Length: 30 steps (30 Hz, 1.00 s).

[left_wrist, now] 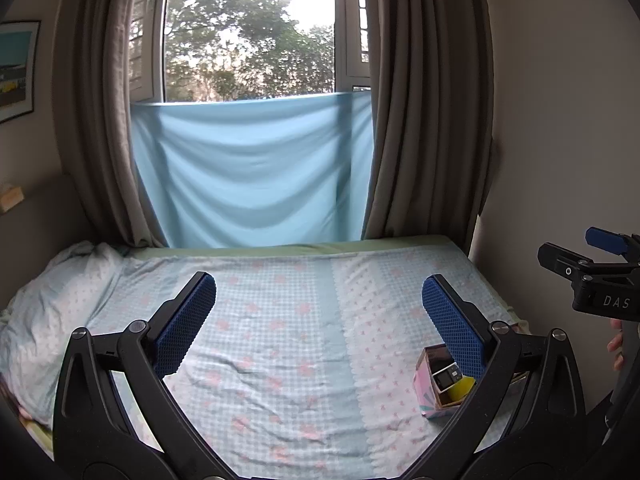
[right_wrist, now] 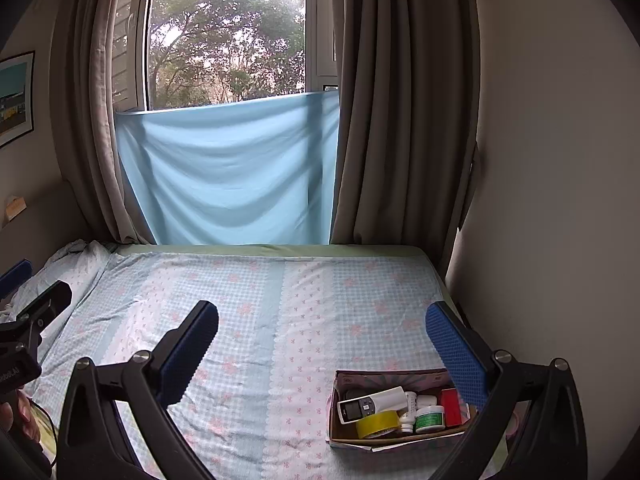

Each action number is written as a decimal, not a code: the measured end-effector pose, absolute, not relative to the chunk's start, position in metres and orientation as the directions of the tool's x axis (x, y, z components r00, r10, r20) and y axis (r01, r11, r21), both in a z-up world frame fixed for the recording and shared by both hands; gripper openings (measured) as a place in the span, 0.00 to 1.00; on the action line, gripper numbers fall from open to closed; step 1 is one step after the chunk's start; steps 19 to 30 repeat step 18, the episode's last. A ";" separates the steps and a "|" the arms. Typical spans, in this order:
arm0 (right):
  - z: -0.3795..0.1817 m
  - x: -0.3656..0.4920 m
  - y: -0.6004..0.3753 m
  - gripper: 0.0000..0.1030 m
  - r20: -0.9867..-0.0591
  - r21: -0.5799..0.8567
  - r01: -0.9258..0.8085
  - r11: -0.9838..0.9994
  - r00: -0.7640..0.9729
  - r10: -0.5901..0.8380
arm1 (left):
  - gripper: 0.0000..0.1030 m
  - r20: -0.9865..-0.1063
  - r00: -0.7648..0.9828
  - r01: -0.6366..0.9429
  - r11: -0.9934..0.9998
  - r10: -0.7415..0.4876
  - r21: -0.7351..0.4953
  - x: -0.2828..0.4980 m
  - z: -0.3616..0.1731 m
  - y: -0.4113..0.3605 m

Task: Organize rigid objects

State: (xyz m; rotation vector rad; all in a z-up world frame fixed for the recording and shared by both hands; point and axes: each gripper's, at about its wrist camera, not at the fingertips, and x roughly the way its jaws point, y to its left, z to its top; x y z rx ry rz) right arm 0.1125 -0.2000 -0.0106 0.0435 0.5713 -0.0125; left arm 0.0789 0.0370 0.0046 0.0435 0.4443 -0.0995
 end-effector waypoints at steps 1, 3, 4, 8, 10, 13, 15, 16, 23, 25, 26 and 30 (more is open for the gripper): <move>-0.011 0.111 -0.200 1.00 -0.540 0.037 0.026 0.999 0.842 -0.002 | 1.00 -0.423 0.903 0.099 0.995 -0.079 0.024 0.078 0.005 0.037; -0.009 0.112 -0.200 1.00 -0.539 0.033 0.028 0.999 0.842 -0.006 | 1.00 -0.396 0.916 0.089 0.995 -0.066 0.038 0.074 0.008 0.036; -0.010 0.112 -0.200 1.00 -0.538 0.031 0.030 0.999 0.843 -0.009 | 1.00 -0.380 0.923 0.087 0.995 -0.063 0.045 0.072 0.010 0.035; -0.011 0.112 -0.199 1.00 -0.539 0.033 0.035 0.999 0.842 -0.012 | 1.00 -0.334 0.941 0.085 0.995 -0.062 0.056 0.068 0.013 0.031; -0.012 0.113 -0.200 1.00 -0.543 0.035 0.042 0.999 0.840 -0.016 | 1.00 -0.333 0.941 0.085 0.995 -0.061 0.058 0.068 0.012 0.029; -0.013 0.114 -0.199 1.00 -0.546 0.034 0.044 0.998 0.838 -0.018 | 1.00 -0.337 0.941 0.039 0.995 -0.005 0.093 0.070 0.010 0.025; -0.013 0.114 -0.198 1.00 -0.548 0.034 0.044 0.998 0.836 -0.019 | 1.00 -0.339 0.941 0.025 0.993 0.017 0.117 0.071 0.007 0.022; -0.014 0.114 -0.198 1.00 -0.549 0.034 0.045 0.998 0.836 -0.019 | 1.00 -0.336 0.942 0.032 0.993 0.009 0.115 0.071 0.007 0.022; -0.014 0.115 -0.197 1.00 -0.551 0.033 0.046 0.998 0.835 -0.020 | 1.00 -0.330 0.944 0.050 0.995 -0.018 0.087 0.070 0.006 0.025; -0.014 0.115 -0.197 1.00 -0.551 0.033 0.046 0.998 0.835 -0.020 | 1.00 -0.330 0.944 0.050 0.995 -0.018 0.087 0.070 0.006 0.025; -0.014 0.115 -0.197 1.00 -0.551 0.033 0.046 0.998 0.835 -0.020 | 1.00 -0.330 0.944 0.050 0.995 -0.018 0.087 0.070 0.006 0.025; -0.014 0.115 -0.197 1.00 -0.551 0.033 0.046 0.998 0.835 -0.020 | 1.00 -0.330 0.944 0.050 0.995 -0.018 0.087 0.070 0.006 0.025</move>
